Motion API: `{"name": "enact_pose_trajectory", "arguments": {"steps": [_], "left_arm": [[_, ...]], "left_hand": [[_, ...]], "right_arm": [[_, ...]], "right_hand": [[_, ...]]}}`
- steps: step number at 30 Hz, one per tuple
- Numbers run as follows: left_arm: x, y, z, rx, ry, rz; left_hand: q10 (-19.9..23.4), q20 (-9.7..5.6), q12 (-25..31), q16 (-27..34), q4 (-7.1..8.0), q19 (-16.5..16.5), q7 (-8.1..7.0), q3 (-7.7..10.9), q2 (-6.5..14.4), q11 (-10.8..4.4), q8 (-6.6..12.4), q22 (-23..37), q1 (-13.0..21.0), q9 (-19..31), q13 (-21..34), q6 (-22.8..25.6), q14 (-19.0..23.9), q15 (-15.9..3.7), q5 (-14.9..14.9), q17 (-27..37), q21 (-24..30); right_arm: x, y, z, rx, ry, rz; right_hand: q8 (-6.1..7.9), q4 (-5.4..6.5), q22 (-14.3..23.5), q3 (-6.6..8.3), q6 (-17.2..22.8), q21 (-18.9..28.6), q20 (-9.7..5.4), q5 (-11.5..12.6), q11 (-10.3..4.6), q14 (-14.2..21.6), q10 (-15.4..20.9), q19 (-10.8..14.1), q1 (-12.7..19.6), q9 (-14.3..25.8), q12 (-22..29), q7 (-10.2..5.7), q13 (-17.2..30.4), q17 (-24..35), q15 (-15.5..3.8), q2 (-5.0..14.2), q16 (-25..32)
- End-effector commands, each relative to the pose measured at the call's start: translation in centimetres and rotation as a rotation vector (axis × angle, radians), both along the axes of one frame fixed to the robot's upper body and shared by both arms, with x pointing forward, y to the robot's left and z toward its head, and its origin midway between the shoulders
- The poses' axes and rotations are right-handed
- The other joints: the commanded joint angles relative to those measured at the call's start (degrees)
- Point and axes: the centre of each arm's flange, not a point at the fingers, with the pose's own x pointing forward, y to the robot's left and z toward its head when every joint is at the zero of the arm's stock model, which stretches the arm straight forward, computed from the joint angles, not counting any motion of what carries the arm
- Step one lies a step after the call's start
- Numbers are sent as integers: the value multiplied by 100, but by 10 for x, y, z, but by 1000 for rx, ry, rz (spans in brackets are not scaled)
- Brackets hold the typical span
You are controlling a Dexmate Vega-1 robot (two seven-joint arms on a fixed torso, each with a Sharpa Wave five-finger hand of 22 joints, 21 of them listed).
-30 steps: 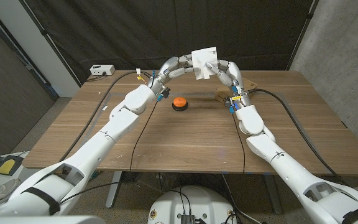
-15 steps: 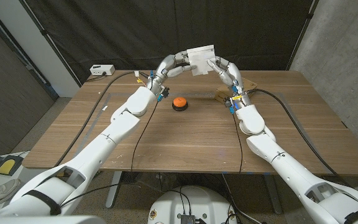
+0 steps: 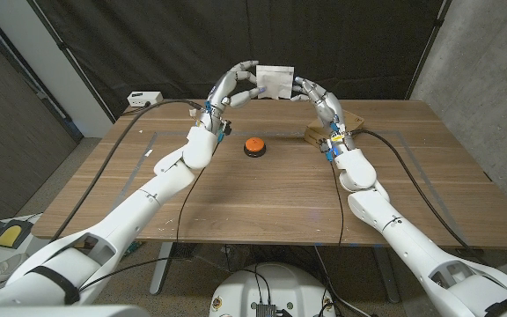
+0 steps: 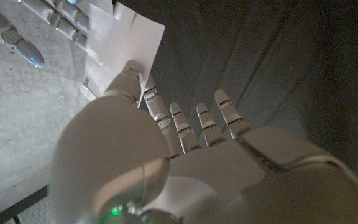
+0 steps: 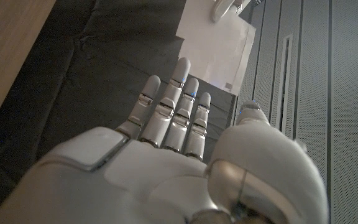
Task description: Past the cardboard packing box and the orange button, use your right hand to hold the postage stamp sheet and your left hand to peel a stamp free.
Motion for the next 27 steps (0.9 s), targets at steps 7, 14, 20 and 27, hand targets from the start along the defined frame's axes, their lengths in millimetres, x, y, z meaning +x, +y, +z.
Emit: {"name": "enact_pose_trajectory", "arguments": {"steps": [7,14,20,27], "left_arm": [[-34,18,8,69,-692,389],[-39,20,16,215,-807,466],[-43,27,26,278,-839,459],[-50,27,37,389,-845,474]], "left_hand": [[85,-170,32,35,55,107,-391,25,75,-36,-48,8,-3,-31,58,493,141,-639,43,65,78],[22,-150,24,13,65,87,-401,33,121,-29,-73,9,10,4,74,431,121,-666,54,110,83],[63,-225,65,22,86,171,-517,-4,112,-34,-59,8,-24,48,94,430,198,-733,64,156,128],[4,-157,56,5,141,166,-631,-79,96,-50,-66,8,-114,125,114,312,198,-721,102,209,141]], "right_arm": [[13,-22,-6,63,103,9],[21,-33,-9,61,126,25],[26,-45,-8,8,112,-52],[25,-45,-2,-67,75,-77]], "right_hand": [[75,-73,30,42,135,123,-27,-36,63,104,254,166,44,24,121,91,8,88,-631,126,203],[45,-415,45,315,64,203,-61,-39,39,56,205,169,551,30,93,82,10,46,-659,347,247],[-54,-975,77,799,-336,423,-208,5,-142,11,-232,232,1331,20,-52,-27,-20,-109,-741,463,171],[-85,-1111,9,1199,-1047,660,-409,-56,-650,-514,-1098,219,2108,5,-115,-530,-203,-366,-800,162,-235]]}}
